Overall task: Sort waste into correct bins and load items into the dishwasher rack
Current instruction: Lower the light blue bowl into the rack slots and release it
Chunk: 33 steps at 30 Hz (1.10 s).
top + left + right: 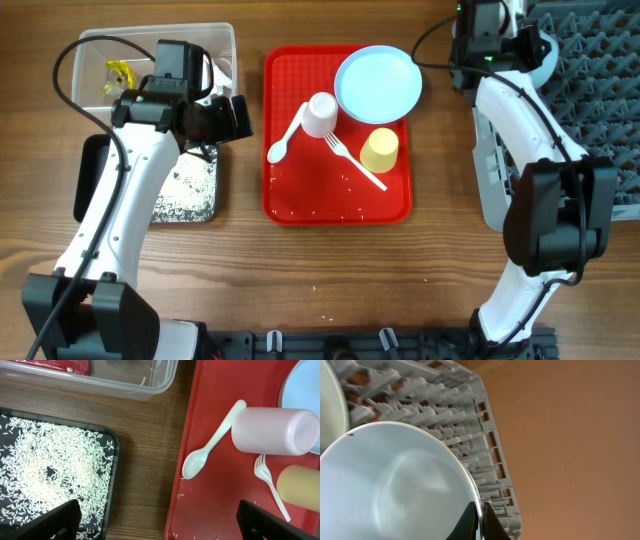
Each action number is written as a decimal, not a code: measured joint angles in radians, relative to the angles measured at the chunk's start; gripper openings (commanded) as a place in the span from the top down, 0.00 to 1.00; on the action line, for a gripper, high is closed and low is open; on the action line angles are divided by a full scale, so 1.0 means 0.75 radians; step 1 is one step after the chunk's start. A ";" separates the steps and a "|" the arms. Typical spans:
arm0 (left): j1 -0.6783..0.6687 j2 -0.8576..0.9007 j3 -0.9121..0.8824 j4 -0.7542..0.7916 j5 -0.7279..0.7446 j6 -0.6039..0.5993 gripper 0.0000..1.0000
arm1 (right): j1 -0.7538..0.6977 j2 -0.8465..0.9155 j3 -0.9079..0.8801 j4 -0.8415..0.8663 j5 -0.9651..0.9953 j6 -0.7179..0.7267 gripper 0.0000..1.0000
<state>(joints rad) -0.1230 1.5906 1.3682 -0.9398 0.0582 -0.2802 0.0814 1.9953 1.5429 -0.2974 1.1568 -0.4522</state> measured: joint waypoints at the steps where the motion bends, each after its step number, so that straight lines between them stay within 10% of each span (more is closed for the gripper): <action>1: 0.000 0.000 0.000 0.000 0.000 0.000 0.00 | -0.008 0.000 -0.001 0.000 0.003 -0.018 0.96; 33: 0.000 0.000 0.000 0.000 0.000 0.000 0.00 | -0.083 -0.003 -0.152 0.208 0.111 -0.253 0.96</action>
<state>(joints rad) -0.1230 1.5906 1.3682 -0.9398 0.0582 -0.2802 0.0193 1.9934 1.4292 -0.1413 1.2400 -0.6422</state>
